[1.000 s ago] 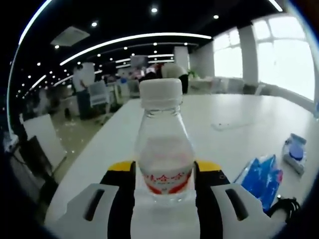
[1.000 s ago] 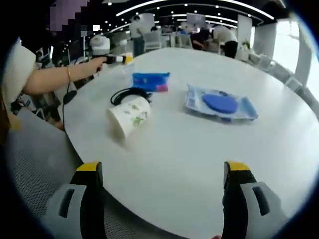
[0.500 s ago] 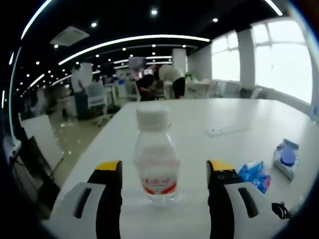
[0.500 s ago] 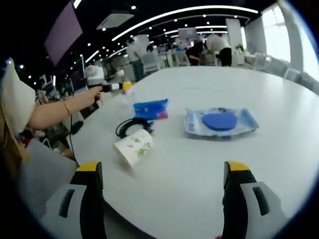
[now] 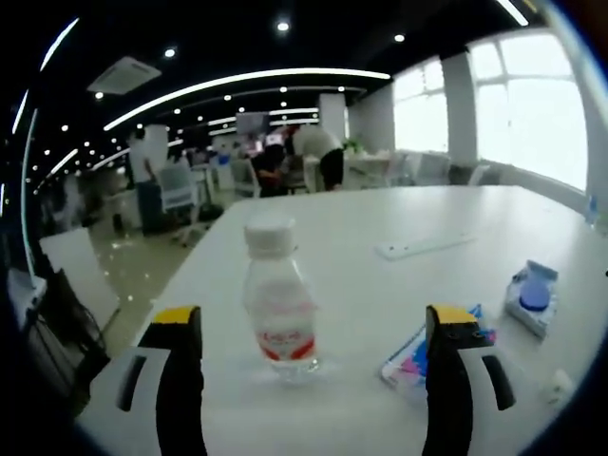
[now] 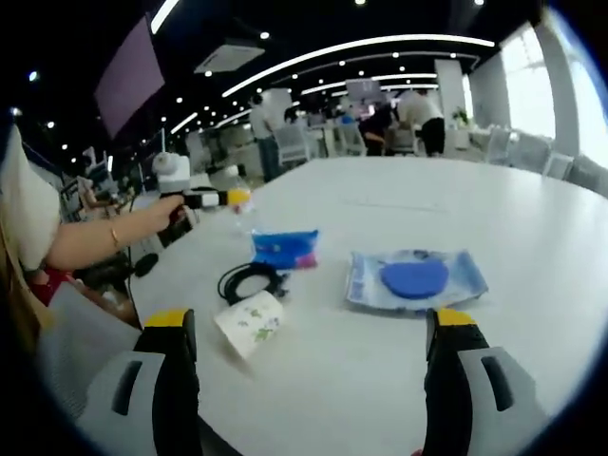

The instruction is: Arrange the tabletop items into an orderly group along one side of the table until the central work area is clear of visible clutter.

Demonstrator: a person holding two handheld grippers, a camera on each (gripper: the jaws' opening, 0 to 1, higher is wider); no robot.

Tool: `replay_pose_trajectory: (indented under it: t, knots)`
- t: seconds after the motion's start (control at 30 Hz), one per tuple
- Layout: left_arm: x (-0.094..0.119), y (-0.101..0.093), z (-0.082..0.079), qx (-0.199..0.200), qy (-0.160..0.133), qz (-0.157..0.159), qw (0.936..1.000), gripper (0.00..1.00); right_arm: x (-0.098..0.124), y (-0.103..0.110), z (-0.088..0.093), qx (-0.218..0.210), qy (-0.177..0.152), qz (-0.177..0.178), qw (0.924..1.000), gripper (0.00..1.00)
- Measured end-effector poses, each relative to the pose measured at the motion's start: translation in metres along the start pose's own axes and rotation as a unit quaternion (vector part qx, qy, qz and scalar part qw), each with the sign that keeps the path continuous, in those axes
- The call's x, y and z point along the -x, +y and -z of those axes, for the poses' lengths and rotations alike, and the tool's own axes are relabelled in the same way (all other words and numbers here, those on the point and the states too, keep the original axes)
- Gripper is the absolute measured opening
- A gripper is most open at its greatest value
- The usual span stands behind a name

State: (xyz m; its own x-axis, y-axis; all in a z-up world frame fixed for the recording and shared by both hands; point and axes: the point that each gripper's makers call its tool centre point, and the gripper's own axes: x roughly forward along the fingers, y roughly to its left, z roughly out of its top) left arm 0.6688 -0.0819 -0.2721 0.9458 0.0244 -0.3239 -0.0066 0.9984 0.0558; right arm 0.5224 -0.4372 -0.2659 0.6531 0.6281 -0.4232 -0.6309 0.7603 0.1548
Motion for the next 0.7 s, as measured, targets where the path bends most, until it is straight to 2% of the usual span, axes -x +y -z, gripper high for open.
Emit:
replay_pose_trajectory:
  t: [0.13,0.3,0.47,0.7]
  knots:
    - [0.007,-0.006,0.000,-0.002,0.003,0.008,1.0000,0.99,-0.005,0.001,-0.005,-0.006,-0.007,-0.007,0.9999,1.00]
    - [0.016,-0.015,0.001,-0.005,0.006,0.023,0.9997,0.99,-0.012,0.000,-0.010,0.000,-0.014,-0.011,0.9998,1.00]
    - [0.023,-0.026,0.010,-0.019,0.022,0.036,0.9989,0.99,-0.019,-0.001,-0.015,-0.002,-0.021,-0.017,0.9996,1.00]
    - [0.033,-0.040,0.017,-0.022,0.030,0.057,0.9977,0.99,-0.032,0.002,-0.022,0.000,-0.025,-0.028,0.9993,1.00]
